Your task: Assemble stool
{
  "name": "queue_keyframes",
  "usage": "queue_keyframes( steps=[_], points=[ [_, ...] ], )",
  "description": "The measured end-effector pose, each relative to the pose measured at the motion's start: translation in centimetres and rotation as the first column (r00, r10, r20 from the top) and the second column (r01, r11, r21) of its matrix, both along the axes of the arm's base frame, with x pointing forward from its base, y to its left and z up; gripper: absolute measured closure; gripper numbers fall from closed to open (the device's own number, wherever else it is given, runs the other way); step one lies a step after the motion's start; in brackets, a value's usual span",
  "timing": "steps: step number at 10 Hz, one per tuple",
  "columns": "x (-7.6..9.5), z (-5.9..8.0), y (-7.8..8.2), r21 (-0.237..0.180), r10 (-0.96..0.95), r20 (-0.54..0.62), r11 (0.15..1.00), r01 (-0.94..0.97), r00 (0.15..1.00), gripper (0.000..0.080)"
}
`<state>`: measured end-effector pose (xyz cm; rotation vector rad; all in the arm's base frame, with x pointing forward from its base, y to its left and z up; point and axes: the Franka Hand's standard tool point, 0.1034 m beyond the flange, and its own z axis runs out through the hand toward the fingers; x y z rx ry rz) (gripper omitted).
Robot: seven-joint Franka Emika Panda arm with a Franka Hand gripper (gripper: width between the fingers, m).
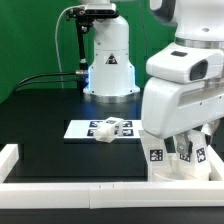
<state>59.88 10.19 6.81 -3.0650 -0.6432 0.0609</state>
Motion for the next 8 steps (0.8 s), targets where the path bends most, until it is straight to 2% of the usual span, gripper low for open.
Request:
queue_keyframes(
  steps=[1, 3, 5, 7, 8],
  points=[
    [0.02, -0.06, 0.37, 0.024, -0.232, -0.016, 0.972, 0.233, 0.972, 0.0466],
    [0.47, 0.31, 0.22, 0.047, -0.504, -0.066, 0.860, 0.508, 0.861, 0.0466],
    [0.44, 0.25, 0.24, 0.030, -0.622, -0.072, 0.780, 0.625, 0.779, 0.0465],
    [0.40, 0.24, 0.39, 0.011, -0.746, -0.076, 0.663, 0.749, 0.661, 0.0465],
    [0.36, 0.29, 0.84, -0.003, -0.868, -0.081, 0.491, 0.871, 0.489, 0.0465]
  ],
)
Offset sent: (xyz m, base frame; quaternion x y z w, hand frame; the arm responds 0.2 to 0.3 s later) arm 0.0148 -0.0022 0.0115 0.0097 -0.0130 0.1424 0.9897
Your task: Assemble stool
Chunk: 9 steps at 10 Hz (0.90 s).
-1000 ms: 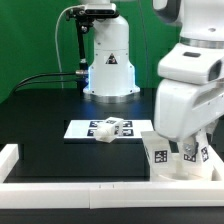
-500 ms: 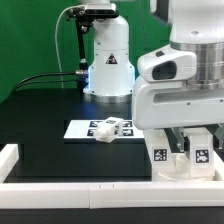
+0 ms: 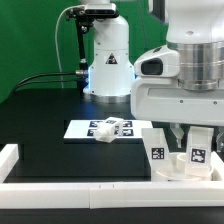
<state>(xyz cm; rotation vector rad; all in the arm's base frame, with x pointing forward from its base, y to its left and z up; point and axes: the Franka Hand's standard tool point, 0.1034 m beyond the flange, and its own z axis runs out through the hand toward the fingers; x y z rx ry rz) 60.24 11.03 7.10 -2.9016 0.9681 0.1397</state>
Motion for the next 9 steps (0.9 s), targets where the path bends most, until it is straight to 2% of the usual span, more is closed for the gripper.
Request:
queue_keyframes(
  steps=[1, 2, 3, 4, 7, 8, 9],
  points=[
    [-0.09, -0.04, 0.56, -0.005, -0.205, -0.022, 0.979, 0.205, 0.978, 0.0465],
    [-0.01, -0.18, 0.85, 0.004, -0.433, -0.037, 0.901, 0.434, 0.900, 0.0465],
    [0.15, -0.30, 0.56, 0.023, -0.575, -0.043, 0.817, 0.576, 0.817, 0.0465],
    [-0.09, -0.28, 0.91, 0.011, -0.558, -0.051, 0.829, 0.559, 0.828, 0.0465],
    [-0.13, -0.42, 1.12, -0.009, -0.713, -0.077, 0.699, 0.715, 0.697, 0.0465],
    [-0.02, -0.35, 1.16, -0.013, -0.779, -0.088, 0.624, 0.781, 0.621, 0.0465],
    [0.26, -0.24, 1.14, -0.012, -0.894, -0.106, 0.439, 0.898, 0.436, 0.0465]
  ],
)
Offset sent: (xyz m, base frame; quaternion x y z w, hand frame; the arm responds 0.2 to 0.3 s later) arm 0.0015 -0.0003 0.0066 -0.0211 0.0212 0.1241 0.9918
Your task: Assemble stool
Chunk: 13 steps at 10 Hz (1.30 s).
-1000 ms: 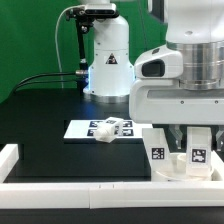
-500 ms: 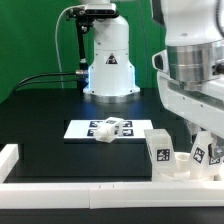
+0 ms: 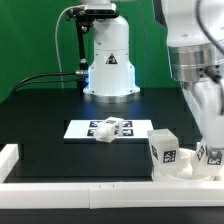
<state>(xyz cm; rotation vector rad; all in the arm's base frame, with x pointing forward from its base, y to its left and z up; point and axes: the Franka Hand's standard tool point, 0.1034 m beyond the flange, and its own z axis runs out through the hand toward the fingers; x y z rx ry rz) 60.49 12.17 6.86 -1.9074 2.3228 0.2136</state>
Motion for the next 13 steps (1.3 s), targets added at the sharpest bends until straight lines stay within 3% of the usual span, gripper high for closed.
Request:
queue_keyframes(
  steps=[1, 2, 3, 4, 5, 6, 7, 8, 10, 13],
  points=[
    [0.1, -0.1, 0.0, 0.006, -0.255, -0.001, 0.967, 0.255, 0.967, 0.0465],
    [-0.1, -0.1, -0.1, 0.017, -0.315, 0.014, 0.949, 0.315, 0.949, 0.0465],
    [0.0, -0.1, -0.2, 0.027, -0.335, 0.015, 0.942, 0.334, 0.942, 0.0465],
    [-0.1, -0.1, -0.1, 0.026, -0.317, 0.019, 0.948, 0.316, 0.948, 0.0392],
    [-0.1, -0.2, 0.0, 0.025, -0.298, 0.022, 0.954, 0.297, 0.954, 0.0392],
    [-0.1, -0.1, 0.0, 0.023, -0.263, 0.031, 0.965, 0.262, 0.964, 0.0208],
    [0.0, 0.3, 0.1, 0.025, -0.196, 0.044, 0.981, 0.195, 0.980, 0.0208],
    [0.3, 1.2, 0.2, 0.028, -0.138, 0.068, 0.990, 0.136, 0.988, 0.0159],
    [0.5, 2.7, 1.0, -0.008, 0.211, 0.142, 0.977, -0.212, 0.967, 0.0151],
    [0.5, 2.6, 0.9, -0.048, 0.404, 0.163, 0.914, -0.402, 0.900, 0.0150]
  ],
)
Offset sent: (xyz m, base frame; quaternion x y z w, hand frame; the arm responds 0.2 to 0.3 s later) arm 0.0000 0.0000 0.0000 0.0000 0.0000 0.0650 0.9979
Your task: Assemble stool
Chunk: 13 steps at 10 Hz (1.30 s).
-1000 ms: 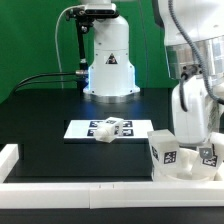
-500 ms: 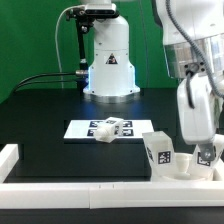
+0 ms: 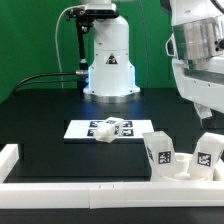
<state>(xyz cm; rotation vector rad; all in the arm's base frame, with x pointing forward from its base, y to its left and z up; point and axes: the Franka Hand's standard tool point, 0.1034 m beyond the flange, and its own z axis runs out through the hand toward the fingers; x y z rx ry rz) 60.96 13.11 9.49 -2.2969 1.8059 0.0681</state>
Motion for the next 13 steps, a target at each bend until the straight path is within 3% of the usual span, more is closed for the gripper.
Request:
queue_keyframes(
  steps=[1, 2, 3, 5, 9, 10, 11, 12, 13],
  points=[
    [0.0, 0.0, 0.0, -0.006, 0.051, 0.009, 0.999, -0.051, 0.999, 0.0150],
    [-0.1, 0.0, 0.3, -0.053, 0.256, 0.034, 0.966, -0.254, 0.966, 0.0150],
    [0.1, 0.2, 0.1, -0.084, 0.431, 0.062, 0.901, -0.425, 0.900, 0.0150],
    [0.0, 0.1, 0.0, -0.151, 0.722, 0.089, 0.691, -0.707, 0.686, 0.0150],
    [-0.1, -0.1, -0.2, -0.216, 0.871, 0.085, 0.491, -0.844, 0.484, 0.0150],
    [-0.1, 0.0, -0.2, -0.253, 0.960, 0.044, 0.278, -0.927, 0.276, 0.0150],
    [-0.1, 0.2, -0.3, -0.250, 0.999, 0.007, 0.037, -0.967, 0.036, 0.0150],
    [-0.1, 0.2, -0.7, -0.211, 0.992, 0.006, -0.123, -0.970, -0.127, 0.0150],
    [0.0, 0.0, -0.8, -0.222, 0.987, 0.003, -0.158, -0.962, -0.163, 0.0150]
  ],
)
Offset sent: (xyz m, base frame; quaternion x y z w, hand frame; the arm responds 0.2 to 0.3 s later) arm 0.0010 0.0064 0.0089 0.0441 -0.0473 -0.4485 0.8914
